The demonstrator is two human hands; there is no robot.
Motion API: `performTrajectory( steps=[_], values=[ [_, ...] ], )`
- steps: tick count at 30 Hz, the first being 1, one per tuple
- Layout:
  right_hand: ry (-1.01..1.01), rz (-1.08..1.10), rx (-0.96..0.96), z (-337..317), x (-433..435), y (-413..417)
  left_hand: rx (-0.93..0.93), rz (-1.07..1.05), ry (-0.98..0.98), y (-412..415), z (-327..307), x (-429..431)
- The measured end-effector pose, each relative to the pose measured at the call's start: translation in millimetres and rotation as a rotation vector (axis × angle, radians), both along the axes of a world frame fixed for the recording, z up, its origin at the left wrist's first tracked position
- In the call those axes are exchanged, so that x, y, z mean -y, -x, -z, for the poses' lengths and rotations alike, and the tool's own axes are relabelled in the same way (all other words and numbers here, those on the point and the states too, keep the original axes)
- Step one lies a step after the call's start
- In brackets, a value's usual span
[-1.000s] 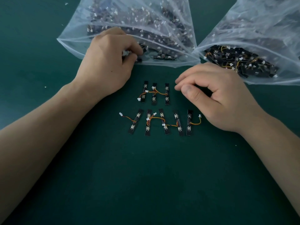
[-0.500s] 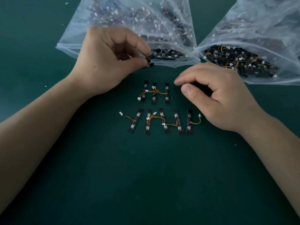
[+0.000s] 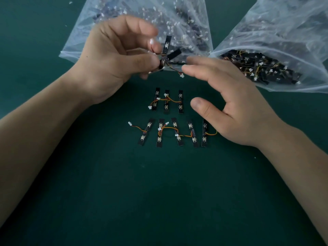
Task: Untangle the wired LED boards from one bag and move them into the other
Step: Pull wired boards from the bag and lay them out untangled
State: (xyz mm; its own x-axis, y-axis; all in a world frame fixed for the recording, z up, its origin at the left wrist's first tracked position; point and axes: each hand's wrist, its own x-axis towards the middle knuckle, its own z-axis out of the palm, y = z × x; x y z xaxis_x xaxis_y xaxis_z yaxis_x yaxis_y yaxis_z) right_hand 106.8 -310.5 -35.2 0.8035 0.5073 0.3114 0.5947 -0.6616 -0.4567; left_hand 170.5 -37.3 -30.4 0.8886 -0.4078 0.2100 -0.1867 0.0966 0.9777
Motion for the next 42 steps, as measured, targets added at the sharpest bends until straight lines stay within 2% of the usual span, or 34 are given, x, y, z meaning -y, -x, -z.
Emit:
performTrajectory(
  steps=[2, 5, 8, 14, 32, 42],
  values=[
    [0.003, -0.042, -0.019, 0.8, 1.2, -1.8, -0.061, 0.068, 0.043, 1.0, 1.9, 4.4],
    [-0.017, -0.106, -0.032, 1.4, 4.0, -3.0, -0.057, 0.126, 0.021, 2.6, 5.3, 10.5],
    [-0.076, -0.110, -0.051, -0.1, 5.8, -1.1, -0.097, 0.108, 0.047, 1.6, 5.8, 9.9],
    [-0.065, -0.153, -0.028, -0.7, 4.4, -1.3, -0.125, 0.068, 0.000, 2.7, 5.1, 10.3],
    [-0.132, -0.142, -0.081, -1.2, 5.8, -1.8, -0.134, 0.118, 0.024, 3.7, 3.6, 11.2],
    [-0.120, -0.090, -0.014, 0.9, 5.2, 0.2, -0.111, 0.104, 0.022, 1.7, 6.3, 11.4]
  ],
)
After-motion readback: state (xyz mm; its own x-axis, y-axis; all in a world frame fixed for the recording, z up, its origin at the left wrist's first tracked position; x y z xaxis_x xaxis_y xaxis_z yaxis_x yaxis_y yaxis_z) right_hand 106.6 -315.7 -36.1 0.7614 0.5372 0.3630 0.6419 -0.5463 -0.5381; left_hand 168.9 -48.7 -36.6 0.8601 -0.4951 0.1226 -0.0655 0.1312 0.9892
